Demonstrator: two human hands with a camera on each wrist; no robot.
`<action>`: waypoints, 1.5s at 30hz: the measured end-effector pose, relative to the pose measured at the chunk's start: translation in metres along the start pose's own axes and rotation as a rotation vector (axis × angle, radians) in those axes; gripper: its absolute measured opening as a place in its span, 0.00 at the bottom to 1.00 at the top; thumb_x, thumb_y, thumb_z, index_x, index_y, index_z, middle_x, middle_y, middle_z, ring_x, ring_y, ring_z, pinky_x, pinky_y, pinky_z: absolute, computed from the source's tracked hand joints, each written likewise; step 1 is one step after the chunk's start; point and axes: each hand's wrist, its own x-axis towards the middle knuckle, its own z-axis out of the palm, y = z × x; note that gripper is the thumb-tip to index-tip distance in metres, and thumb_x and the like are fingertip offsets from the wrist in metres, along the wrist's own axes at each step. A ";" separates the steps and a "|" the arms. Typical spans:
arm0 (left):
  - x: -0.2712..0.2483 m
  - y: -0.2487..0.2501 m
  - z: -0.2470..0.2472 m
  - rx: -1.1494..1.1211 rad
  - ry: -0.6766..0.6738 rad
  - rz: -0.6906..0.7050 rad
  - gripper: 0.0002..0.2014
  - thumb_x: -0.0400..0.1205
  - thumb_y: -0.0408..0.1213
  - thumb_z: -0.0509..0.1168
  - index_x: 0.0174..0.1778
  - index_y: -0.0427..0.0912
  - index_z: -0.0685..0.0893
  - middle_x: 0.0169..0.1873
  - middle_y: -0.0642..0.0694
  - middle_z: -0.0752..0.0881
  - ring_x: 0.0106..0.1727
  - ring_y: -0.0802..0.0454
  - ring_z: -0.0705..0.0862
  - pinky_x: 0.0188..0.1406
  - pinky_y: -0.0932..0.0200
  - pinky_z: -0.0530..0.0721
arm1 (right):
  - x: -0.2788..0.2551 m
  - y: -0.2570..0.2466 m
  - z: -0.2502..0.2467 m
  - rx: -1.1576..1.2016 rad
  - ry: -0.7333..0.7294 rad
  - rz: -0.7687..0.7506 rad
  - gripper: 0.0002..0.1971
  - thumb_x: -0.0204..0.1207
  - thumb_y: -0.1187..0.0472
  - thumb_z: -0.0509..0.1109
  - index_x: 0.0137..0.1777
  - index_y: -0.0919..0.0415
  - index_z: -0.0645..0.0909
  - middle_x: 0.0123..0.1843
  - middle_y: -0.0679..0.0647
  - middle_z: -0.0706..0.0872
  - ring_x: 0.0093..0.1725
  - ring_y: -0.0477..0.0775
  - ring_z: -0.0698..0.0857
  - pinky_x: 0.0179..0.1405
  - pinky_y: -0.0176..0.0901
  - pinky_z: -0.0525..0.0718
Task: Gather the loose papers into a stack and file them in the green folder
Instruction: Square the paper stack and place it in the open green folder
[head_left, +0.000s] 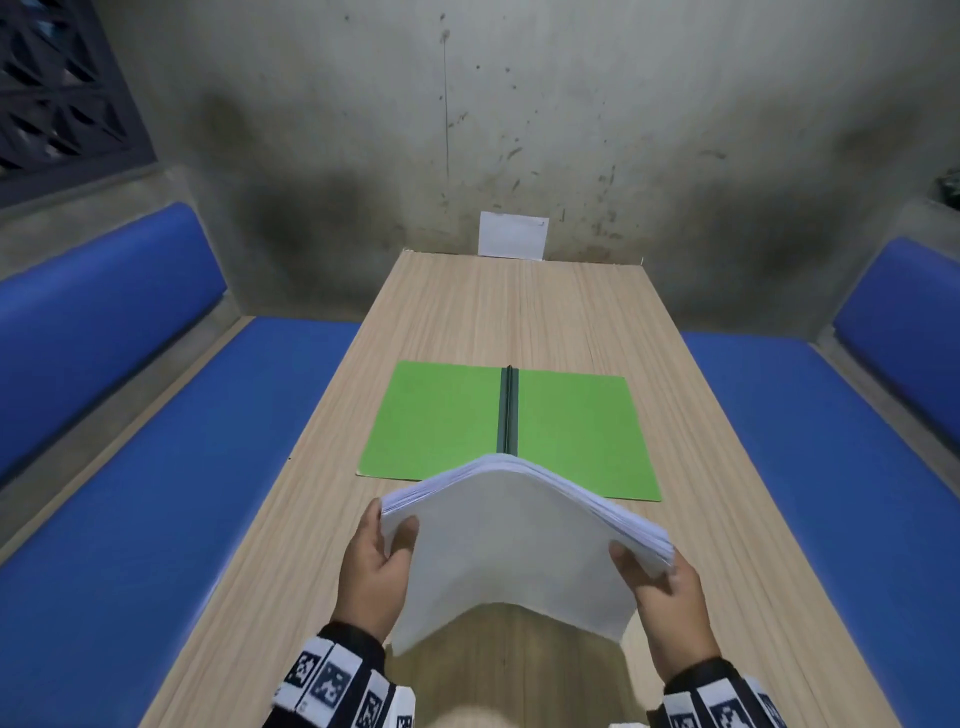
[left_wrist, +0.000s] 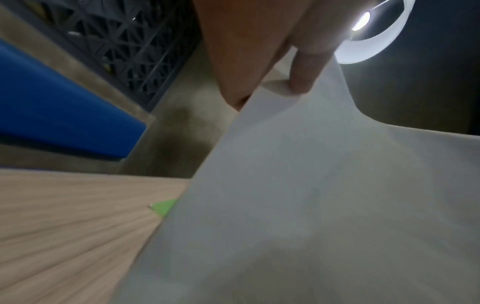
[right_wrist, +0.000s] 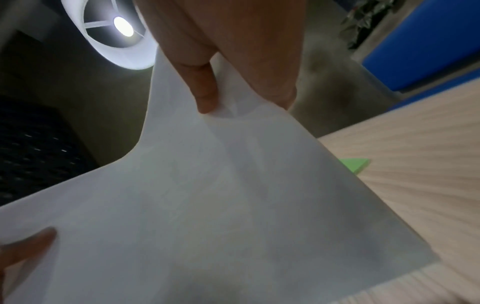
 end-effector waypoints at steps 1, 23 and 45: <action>-0.006 0.004 0.000 -0.020 0.022 0.009 0.26 0.81 0.36 0.63 0.76 0.42 0.66 0.70 0.51 0.70 0.75 0.56 0.67 0.76 0.54 0.66 | -0.002 -0.004 -0.001 -0.007 -0.004 -0.028 0.13 0.77 0.72 0.68 0.45 0.50 0.84 0.34 0.37 0.93 0.34 0.32 0.88 0.34 0.24 0.84; -0.007 0.003 0.018 -0.242 0.232 -0.190 0.35 0.73 0.50 0.70 0.74 0.43 0.68 0.71 0.38 0.74 0.70 0.39 0.76 0.69 0.40 0.75 | 0.005 -0.006 0.014 0.155 0.162 0.023 0.25 0.56 0.30 0.74 0.34 0.53 0.83 0.38 0.58 0.84 0.29 0.46 0.82 0.33 0.45 0.75; -0.018 -0.001 -0.005 -0.131 0.068 -0.010 0.13 0.73 0.27 0.72 0.41 0.48 0.77 0.37 0.43 0.86 0.29 0.64 0.85 0.27 0.75 0.82 | -0.003 0.010 -0.012 -0.034 -0.072 -0.043 0.09 0.76 0.73 0.69 0.49 0.59 0.81 0.42 0.50 0.88 0.31 0.30 0.85 0.37 0.31 0.83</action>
